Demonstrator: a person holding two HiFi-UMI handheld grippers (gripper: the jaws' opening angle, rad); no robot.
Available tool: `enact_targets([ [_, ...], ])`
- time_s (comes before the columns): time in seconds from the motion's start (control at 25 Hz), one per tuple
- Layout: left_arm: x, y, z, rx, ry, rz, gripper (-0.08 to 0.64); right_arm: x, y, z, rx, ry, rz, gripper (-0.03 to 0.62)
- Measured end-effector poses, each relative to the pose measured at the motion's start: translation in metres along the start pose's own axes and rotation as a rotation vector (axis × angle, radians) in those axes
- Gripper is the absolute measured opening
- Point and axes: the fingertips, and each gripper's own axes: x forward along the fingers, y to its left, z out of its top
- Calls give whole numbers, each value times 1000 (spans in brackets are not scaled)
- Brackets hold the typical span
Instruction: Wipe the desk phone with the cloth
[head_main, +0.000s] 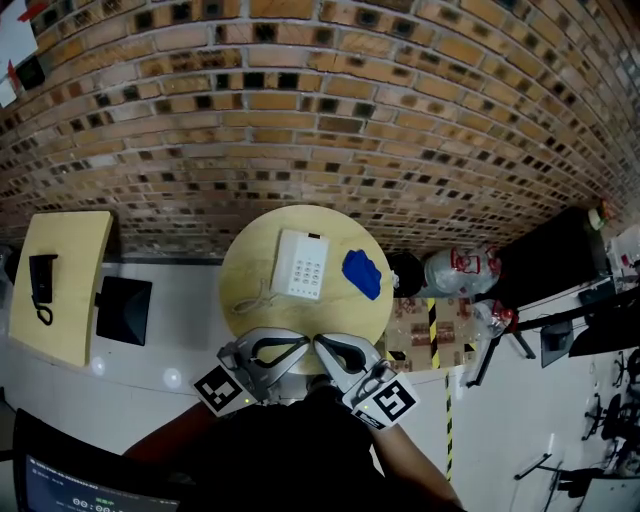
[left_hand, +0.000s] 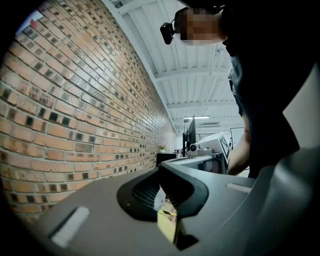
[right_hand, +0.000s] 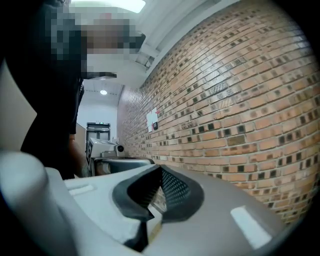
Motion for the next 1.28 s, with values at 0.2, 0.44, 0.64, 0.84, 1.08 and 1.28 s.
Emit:
enact_targets([
  [0.2, 0, 9, 2, -17, -6, 27, 0, -3, -5, -4, 8, 5, -15, 2],
  [0.44, -3, 6, 5, 8, 4, 30, 0, -3, -4, 0, -2, -5, -37, 0],
  [0.64, -1, -4, 9, 62, 9, 21, 0, -6, -4, 3, -23, -1, -29, 0],
  [0.84, -2, -8, 8, 28, 0, 18, 0, -9, -2, 5, -37, 3, -24, 0],
  [1.08, -4, -9, 8, 16, 3, 19, 0, -13, 5, 2, -33, 4, -15, 0],
  [1.28, -4, -11, 7, 40, -8, 5, 0, -15, 8, -4, -24, 10, -12, 0],
])
